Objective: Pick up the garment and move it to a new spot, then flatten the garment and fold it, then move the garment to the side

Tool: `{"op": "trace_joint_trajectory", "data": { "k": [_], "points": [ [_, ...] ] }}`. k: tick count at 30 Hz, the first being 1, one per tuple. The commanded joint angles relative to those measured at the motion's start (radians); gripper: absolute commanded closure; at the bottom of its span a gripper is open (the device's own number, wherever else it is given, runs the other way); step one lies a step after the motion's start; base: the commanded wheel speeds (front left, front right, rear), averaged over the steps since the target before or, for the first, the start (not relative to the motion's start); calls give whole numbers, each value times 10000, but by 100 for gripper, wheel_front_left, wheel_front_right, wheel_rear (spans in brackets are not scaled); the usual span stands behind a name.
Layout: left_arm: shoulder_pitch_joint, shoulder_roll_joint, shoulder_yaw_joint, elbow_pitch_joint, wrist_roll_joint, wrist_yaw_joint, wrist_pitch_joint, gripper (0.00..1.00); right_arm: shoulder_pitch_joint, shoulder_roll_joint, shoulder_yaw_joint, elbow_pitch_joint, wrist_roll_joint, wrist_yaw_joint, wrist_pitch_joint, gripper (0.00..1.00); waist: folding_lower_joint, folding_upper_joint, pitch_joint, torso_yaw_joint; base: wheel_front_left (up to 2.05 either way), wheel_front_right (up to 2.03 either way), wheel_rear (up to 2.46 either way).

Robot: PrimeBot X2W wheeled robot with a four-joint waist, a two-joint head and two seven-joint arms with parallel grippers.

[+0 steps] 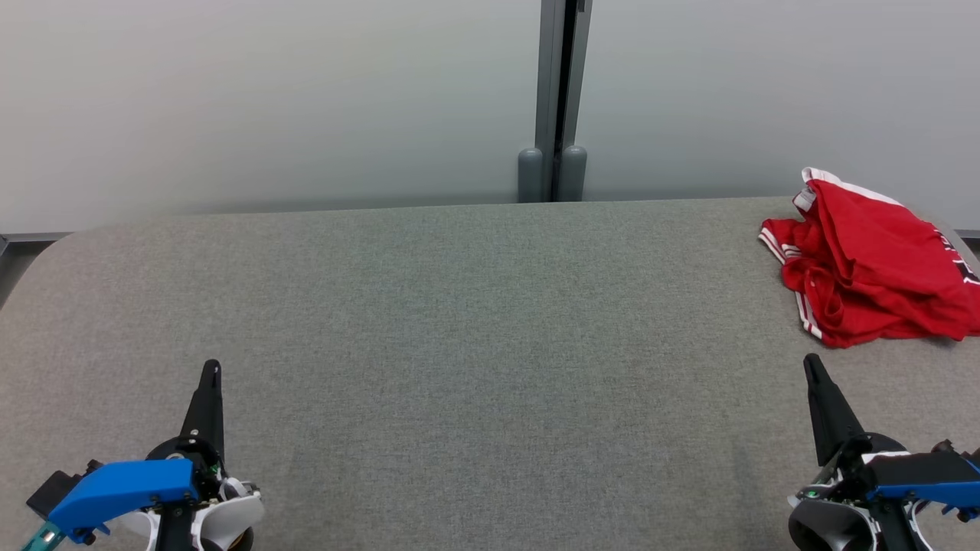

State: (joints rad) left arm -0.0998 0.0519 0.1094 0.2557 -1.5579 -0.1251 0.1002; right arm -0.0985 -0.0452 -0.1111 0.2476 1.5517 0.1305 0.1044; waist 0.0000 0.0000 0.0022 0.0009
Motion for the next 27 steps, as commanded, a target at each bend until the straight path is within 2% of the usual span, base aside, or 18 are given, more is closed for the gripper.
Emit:
{"op": "trace_joint_trajectory", "data": {
  "k": [1, 8, 27],
  "points": [
    [-103, -18, 25, -71, -176, -91, 72, 100, -119, -87, -38, -37, 219, 4, 53, 100, 0, 0, 2, -2, 0, 0, 0],
    [-141, -28, 71, -144, -594, -96, 183, 100, -174, -89, -46, -45, 663, 4, 124, 100, 0, 0, 9, -9, 0, 0, 0],
    [-138, -26, 66, -140, -562, -96, 176, 100, -170, -86, -43, -44, 623, 4, 123, 100, 0, 0, 9, -9, 0, 0, 0]
  ]
}}
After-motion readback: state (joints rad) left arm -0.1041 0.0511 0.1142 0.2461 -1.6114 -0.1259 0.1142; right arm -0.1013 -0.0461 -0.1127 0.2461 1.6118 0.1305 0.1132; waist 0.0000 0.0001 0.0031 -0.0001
